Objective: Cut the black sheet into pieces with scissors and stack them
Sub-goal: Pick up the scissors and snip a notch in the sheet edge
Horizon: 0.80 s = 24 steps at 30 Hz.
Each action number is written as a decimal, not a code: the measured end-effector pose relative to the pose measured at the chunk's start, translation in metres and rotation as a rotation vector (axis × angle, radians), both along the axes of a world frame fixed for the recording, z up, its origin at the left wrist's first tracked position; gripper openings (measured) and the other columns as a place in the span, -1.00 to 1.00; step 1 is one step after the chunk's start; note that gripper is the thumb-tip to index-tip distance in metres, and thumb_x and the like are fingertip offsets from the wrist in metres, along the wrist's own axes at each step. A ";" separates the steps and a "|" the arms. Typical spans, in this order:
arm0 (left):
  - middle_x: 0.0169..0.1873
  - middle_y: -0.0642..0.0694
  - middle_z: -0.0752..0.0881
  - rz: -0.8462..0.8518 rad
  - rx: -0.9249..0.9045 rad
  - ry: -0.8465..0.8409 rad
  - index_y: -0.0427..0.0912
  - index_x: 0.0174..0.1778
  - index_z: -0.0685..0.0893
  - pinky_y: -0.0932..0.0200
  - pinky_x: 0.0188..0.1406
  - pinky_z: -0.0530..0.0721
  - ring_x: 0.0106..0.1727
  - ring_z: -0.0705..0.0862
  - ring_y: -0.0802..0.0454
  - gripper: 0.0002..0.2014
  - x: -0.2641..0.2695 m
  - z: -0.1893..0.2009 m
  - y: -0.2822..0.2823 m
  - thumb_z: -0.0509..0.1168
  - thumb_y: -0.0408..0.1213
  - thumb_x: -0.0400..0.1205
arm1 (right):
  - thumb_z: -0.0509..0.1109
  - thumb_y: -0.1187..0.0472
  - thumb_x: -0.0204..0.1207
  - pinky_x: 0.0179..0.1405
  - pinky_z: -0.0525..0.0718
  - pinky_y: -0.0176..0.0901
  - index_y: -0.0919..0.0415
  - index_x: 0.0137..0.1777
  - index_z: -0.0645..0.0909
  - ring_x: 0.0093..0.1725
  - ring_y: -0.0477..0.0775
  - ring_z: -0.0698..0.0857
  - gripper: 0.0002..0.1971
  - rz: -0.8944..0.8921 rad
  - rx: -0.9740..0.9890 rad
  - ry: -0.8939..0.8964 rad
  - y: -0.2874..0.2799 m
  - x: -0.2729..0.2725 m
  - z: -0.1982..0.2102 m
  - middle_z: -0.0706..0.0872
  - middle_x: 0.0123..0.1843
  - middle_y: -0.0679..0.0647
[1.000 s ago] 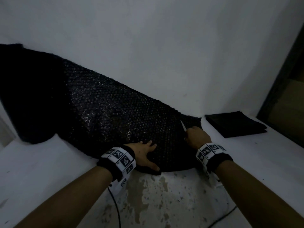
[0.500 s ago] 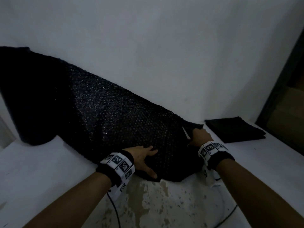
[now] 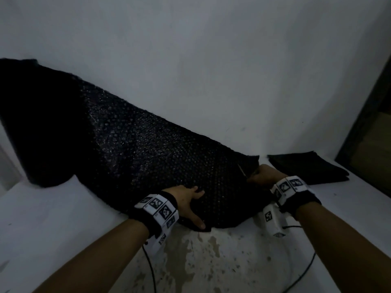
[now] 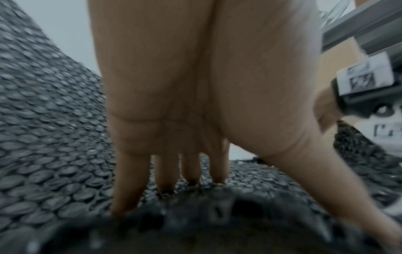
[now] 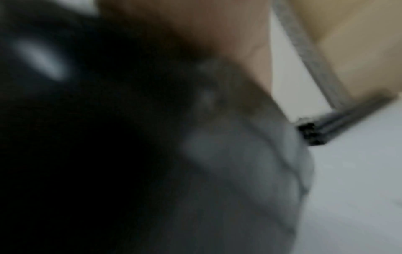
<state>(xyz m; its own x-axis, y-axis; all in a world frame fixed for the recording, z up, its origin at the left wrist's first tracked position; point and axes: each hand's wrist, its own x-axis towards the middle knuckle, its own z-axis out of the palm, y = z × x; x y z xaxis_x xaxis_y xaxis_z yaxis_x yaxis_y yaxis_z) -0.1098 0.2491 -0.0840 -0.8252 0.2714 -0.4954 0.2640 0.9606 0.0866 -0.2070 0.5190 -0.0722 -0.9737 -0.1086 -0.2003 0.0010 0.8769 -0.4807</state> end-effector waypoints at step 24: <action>-0.12 0.11 0.70 0.068 0.350 0.235 -0.04 0.01 0.76 0.28 -0.29 0.62 -0.11 0.67 0.09 -0.53 0.013 -0.001 0.023 0.64 0.15 0.33 | 0.44 0.10 0.64 0.06 0.72 -0.19 0.31 0.27 0.68 -0.06 -0.04 0.79 -0.68 0.121 -0.871 -0.505 -0.019 0.132 -0.014 0.80 -0.10 0.09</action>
